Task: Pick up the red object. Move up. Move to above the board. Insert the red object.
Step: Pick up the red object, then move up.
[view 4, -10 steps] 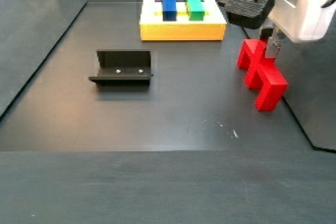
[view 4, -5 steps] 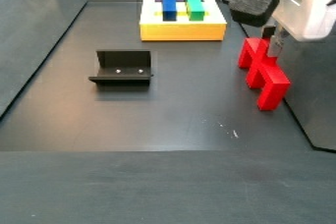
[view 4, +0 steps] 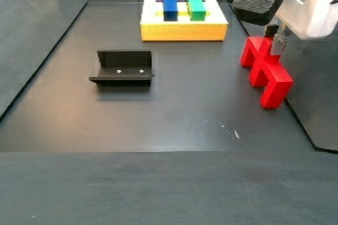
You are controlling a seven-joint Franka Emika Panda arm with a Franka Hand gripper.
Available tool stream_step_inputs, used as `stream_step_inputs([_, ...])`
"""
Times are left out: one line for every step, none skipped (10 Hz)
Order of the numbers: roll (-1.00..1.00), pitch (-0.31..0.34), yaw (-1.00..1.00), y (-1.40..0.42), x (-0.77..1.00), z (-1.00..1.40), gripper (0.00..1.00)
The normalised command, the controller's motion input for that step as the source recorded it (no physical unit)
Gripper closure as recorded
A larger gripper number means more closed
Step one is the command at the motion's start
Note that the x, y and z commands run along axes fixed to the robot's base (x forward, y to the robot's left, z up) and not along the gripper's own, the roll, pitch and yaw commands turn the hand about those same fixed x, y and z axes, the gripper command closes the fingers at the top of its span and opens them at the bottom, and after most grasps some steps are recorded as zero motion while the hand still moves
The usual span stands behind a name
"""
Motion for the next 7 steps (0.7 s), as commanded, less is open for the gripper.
stream_step_inputs([0.00,0.000,0.00,0.00,0.00,0.00,1.00])
stream_step_inputs([0.00,0.000,0.00,0.00,0.00,0.00,1.00])
stream_step_inputs([0.00,0.000,0.00,0.00,0.00,0.00,1.00])
stream_step_inputs([0.00,0.000,0.00,0.00,0.00,0.83,1.00])
stream_step_inputs([0.00,-0.003,0.04,0.01,0.00,0.84,1.00])
stream_step_inputs([0.01,0.043,0.04,0.00,-0.05,0.68,1.00])
stream_step_inputs([0.05,0.033,0.02,0.02,-0.02,0.31,1.00])
